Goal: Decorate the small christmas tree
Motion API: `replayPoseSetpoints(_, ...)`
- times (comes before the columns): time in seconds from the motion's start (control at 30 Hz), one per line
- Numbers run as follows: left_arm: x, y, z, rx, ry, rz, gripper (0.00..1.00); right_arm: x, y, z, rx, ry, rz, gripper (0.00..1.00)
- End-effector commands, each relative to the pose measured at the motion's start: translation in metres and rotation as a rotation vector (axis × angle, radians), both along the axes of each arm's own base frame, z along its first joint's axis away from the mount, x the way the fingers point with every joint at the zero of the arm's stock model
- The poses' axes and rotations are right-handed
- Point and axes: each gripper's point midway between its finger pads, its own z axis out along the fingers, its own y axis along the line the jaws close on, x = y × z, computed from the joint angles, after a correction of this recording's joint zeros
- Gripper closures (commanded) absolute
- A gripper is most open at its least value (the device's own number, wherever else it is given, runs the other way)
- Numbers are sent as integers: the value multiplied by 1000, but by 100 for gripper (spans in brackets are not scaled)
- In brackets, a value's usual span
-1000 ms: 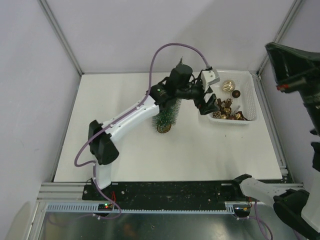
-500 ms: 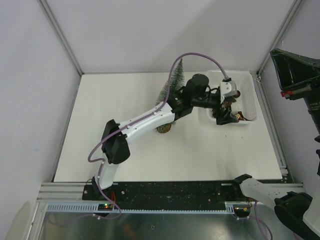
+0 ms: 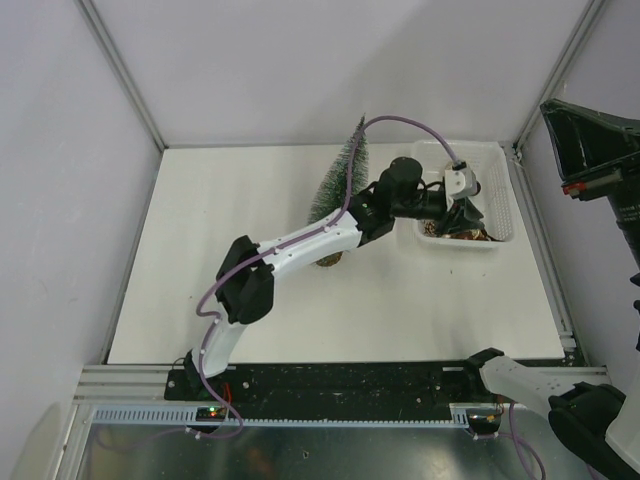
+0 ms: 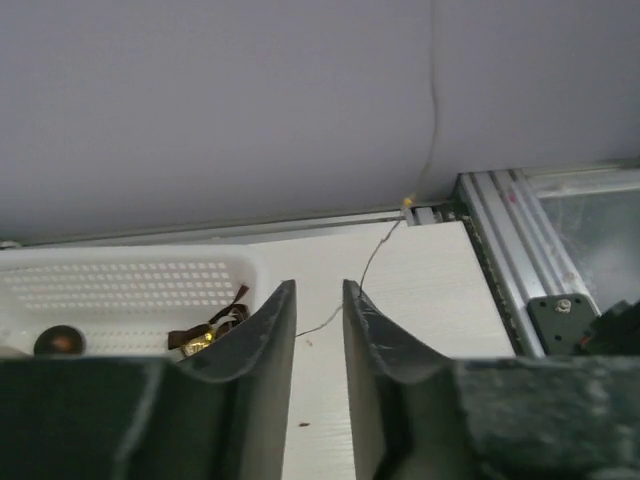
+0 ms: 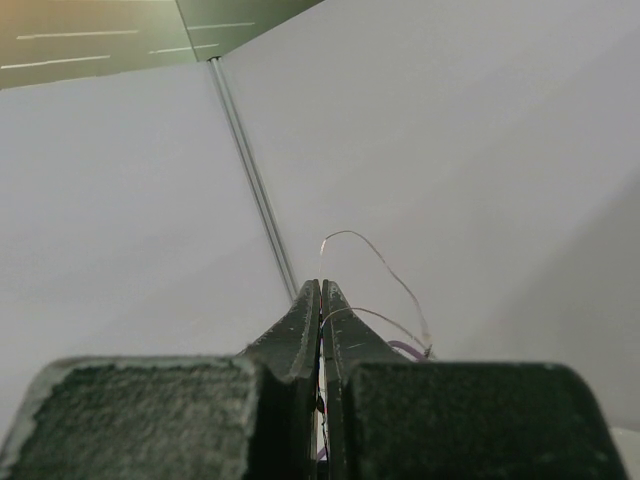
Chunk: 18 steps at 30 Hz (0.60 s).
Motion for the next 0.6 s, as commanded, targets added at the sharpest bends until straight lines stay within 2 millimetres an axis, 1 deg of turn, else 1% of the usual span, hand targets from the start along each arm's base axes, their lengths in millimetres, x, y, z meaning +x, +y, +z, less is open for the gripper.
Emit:
replayPoseSetpoints(0.0, 26, -2, 47, -135, -76, 130, 85, -10, -8, 9, -1, -35, -24, 100)
replayPoseSetpoints(0.03, 29, -2, 52, -144, -84, 149, 92, -11, -9, 9, -2, -36, -27, 100)
replayPoseSetpoints(0.07, 31, 0, 59, -156, -95, 161, 96, -11, -9, 9, -2, -37, -29, 100)
replayPoseSetpoints(0.13, 33, 3, 71, -174, -113, 178, 99, -11, -10, 9, -2, -39, -32, 100)
replayPoseSetpoints(0.23, 36, 7, 91, -200, -151, 194, 100, -9, -12, 8, -5, -34, -49, 100)
replayPoseSetpoints(0.37, 41, 20, 138, -271, -244, 248, 100, -7, -14, 5, -12, -30, -67, 100)
replayPoseSetpoints(0.43, 43, 32, 166, -314, -312, 283, 100, -5, -14, 3, -15, -25, -73, 100)
replayPoseSetpoints(0.57, 48, 59, 207, -367, -442, 330, 100, 1, -14, -1, -20, -13, -83, 100)
